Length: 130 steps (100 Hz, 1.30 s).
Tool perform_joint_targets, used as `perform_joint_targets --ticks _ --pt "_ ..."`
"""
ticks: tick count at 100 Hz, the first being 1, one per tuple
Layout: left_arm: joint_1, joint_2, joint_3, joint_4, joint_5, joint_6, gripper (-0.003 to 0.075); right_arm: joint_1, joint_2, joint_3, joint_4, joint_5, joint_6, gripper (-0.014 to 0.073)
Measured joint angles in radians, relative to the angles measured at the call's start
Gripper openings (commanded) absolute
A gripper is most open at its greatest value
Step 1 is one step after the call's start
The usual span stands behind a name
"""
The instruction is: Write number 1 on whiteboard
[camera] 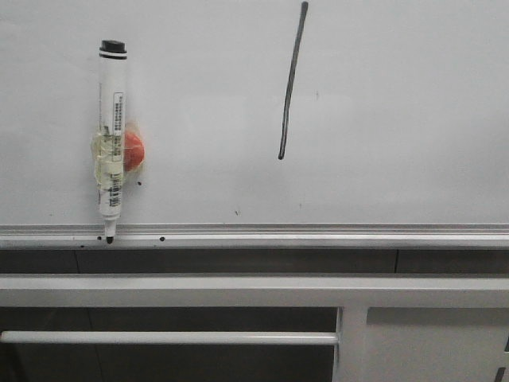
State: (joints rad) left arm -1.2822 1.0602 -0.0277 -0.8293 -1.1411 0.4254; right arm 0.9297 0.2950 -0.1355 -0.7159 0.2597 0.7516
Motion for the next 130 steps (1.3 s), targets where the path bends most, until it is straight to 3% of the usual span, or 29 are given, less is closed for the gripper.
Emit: perform_joint_targets --ticks 20,86,112,130 --pt "0.0 -0.016 0.0 0.097 -0.004 0.005 -0.002 0.0 0.0 0.002 -0.006 -0.045 0.001 -0.0064" --pt "0.0 0.048 0.0 0.114 -0.004 0.009 -0.002 0.0 0.0 0.002 -0.011 -0.049 0.003 -0.0064" --pt "0.0 0.032 -0.002 0.219 -0.001 0.06 -0.002 0.0 0.0 0.002 -0.011 -0.051 0.003 -0.0064" --pt "0.117 -0.107 -0.002 0.298 0.002 0.079 -0.002 0.0 0.0 0.002 -0.011 -0.051 0.003 -0.0064"
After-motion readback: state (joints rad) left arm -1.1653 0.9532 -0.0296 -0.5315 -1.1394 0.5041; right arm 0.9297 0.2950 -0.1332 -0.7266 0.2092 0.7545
